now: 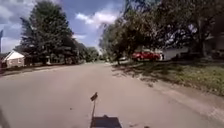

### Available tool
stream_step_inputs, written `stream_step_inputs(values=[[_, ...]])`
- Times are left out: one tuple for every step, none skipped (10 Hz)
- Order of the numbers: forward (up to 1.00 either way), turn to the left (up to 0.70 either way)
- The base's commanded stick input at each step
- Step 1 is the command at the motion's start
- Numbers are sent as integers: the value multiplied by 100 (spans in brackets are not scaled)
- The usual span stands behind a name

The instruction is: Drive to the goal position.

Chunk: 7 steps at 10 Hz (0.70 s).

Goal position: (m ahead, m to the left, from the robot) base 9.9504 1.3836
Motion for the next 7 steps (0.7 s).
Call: stream_step_inputs(values=[[100, 0], [100, 0], [100, 0], [100, 0], [100, 0], [100, 0], [100, 0]])
